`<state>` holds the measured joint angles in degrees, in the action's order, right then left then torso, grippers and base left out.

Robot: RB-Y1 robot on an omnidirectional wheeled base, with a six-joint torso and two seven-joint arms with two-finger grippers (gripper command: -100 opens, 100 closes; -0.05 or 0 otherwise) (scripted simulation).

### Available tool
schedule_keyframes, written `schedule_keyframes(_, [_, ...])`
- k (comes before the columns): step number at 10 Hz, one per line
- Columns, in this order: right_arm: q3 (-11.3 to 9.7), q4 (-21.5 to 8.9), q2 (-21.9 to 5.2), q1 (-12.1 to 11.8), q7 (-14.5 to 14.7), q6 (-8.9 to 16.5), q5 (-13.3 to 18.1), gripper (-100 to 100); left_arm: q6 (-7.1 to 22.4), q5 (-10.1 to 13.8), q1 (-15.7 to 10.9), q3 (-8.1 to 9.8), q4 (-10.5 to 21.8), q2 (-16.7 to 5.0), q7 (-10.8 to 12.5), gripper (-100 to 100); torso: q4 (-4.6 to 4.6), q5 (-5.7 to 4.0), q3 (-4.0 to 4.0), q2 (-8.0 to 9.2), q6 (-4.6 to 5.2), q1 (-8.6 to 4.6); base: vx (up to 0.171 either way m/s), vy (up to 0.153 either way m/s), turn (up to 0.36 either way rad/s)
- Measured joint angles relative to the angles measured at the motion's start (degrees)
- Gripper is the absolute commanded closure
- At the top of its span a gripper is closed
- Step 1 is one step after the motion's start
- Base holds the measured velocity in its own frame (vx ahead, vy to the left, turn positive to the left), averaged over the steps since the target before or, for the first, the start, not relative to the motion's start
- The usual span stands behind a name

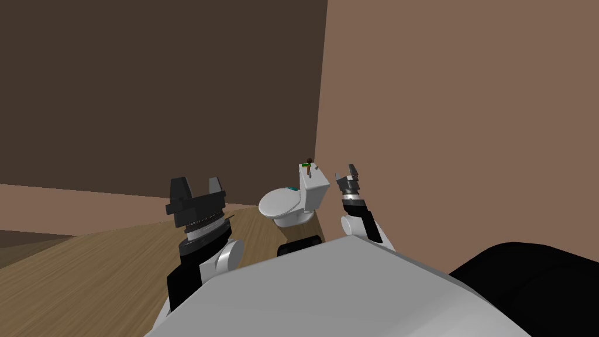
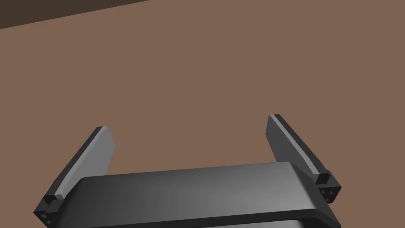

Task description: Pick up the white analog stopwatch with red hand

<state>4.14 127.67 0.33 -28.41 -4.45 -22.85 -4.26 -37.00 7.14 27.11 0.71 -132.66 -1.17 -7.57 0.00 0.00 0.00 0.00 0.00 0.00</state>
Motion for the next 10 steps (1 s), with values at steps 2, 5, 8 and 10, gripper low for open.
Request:
schedule_keyframes(2, [0.1,-0.2,-2.5,-0.3,0.1,0.5,0.3,-100,0.0,0.0,0.0,0.0,0.0,0.0,0.0,0,-0.01,0.02,-0.03,-0.06,0.0,0.09,0.027,0.036,0.013])
schedule_keyframes(5, [0.6,-0.5,-7.4,-1.3,0.5,2.2,1.1,-100,0.0,0.0,0.0,0.0,0.0,0.0,0.0,0,-0.03,0.04,-0.08,-0.14,0.0,0.18,0.041,0.052,0.018])
schedule_keyframes(8, [0.9,-1.2,-12.3,-2.7,1.2,4.5,2.5,-100,0.0,0.0,0.0,0.0,0.0,0.0,0.0,0,-0.05,0.05,-0.13,-0.22,0.0,0.24,0.056,0.071,0.024])
schedule_keyframes(10, [1.7,-2.0,-15.9,-3.4,1.5,6.4,3.3,-100,0.0,0.0,0.0,-0.01,0.0,0.0,0.0,0,-0.05,0.07,-0.13,-0.23,-0.01,0.32,0.063,0.09,0.025])
